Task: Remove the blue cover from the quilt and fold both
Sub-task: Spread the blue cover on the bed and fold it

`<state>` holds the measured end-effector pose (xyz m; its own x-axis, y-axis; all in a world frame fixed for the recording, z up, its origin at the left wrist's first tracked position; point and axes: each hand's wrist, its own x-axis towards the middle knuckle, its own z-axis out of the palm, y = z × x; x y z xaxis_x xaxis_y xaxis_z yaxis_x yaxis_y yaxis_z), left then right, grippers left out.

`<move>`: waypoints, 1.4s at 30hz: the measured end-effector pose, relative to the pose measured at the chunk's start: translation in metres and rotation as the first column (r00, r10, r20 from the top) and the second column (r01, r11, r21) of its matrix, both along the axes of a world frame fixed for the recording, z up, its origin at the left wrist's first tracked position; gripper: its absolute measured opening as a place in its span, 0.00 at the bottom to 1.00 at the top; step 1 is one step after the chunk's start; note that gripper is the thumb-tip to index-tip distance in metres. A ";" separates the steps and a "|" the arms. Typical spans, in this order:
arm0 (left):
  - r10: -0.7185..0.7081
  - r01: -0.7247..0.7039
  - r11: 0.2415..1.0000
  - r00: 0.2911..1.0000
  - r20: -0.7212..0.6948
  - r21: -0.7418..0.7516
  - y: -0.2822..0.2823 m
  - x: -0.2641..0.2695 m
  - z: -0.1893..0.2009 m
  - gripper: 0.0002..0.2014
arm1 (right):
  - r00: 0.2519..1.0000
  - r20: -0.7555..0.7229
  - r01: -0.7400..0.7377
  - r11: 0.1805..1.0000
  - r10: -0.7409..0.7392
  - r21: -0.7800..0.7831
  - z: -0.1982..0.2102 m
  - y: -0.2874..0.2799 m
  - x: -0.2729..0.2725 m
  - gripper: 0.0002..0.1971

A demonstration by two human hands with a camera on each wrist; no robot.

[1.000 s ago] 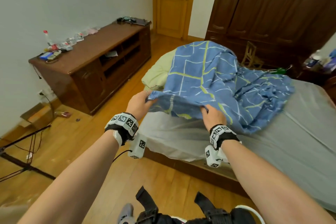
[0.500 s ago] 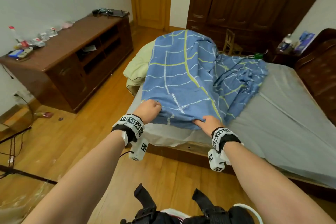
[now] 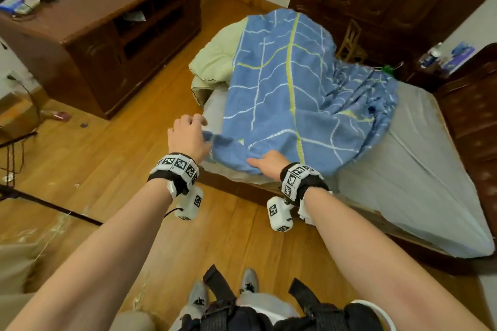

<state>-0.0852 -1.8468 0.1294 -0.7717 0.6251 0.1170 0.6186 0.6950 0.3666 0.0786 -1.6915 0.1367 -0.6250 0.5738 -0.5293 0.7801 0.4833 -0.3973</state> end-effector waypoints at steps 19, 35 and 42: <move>-0.461 0.459 0.887 0.885 0.070 0.044 0.096 0.088 0.062 0.04 | 0.955 -0.290 0.189 0.865 -0.053 0.465 0.004 0.140 0.085 0.16; 0.027 -0.030 0.995 0.999 -0.023 -0.099 0.052 0.164 0.093 0.05 | 0.777 -0.543 0.382 0.924 -0.319 0.003 -0.037 0.213 0.107 0.16; 0.226 -0.224 0.949 0.974 -0.014 -0.222 0.070 0.163 0.068 0.10 | 0.904 -0.426 0.101 0.951 0.036 0.294 -0.023 0.229 0.165 0.05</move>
<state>0.0777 -1.7770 0.1973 -0.8957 0.4444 -0.0141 0.4334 0.8799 0.1947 0.2434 -1.4621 0.1133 -0.7272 0.6862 -0.0182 0.5888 0.6100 -0.5304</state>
